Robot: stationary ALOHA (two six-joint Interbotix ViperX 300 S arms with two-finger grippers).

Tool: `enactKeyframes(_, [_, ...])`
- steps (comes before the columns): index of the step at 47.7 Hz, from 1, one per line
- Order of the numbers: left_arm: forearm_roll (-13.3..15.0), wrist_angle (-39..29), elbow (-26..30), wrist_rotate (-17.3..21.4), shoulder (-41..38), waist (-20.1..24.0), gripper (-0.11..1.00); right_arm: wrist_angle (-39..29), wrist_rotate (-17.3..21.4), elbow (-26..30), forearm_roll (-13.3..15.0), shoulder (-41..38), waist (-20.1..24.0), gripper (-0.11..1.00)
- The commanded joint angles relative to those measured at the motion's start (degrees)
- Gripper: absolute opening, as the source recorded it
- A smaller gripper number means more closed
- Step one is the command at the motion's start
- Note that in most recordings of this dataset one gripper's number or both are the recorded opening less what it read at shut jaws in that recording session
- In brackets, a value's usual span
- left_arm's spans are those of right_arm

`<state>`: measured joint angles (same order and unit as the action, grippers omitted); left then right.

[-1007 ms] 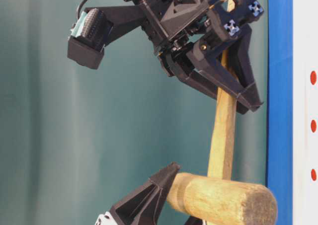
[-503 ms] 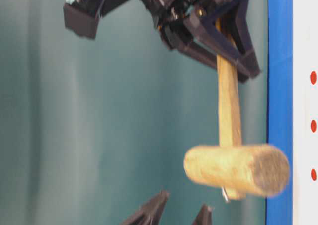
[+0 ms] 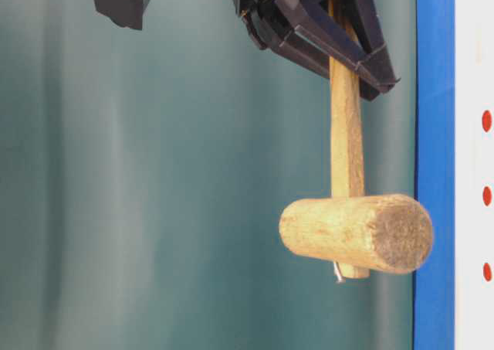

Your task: Hit the mark with a hammer.

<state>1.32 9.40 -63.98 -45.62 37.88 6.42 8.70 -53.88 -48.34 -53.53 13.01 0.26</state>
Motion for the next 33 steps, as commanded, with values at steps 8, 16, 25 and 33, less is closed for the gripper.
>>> enactKeyframes(8, [-0.26,-1.49,0.62,10.2,0.09,0.18,0.9,-0.7,6.33,1.76,-5.71,1.05,4.83,0.08])
enactKeyframes(16, [-0.26,-1.49,0.44,18.02,0.35,0.18,0.9,0.0,10.81,2.72,-8.88,-0.35,11.6,0.08])
enactKeyframes(25, [-0.26,-1.49,0.35,25.75,0.62,0.26,0.9,4.83,13.8,5.19,-12.13,-3.69,18.98,0.08])
enactKeyframes(33, [-0.26,-1.49,0.18,28.48,0.97,0.26,0.9,7.56,14.33,8.53,-14.77,-7.56,23.91,0.08])
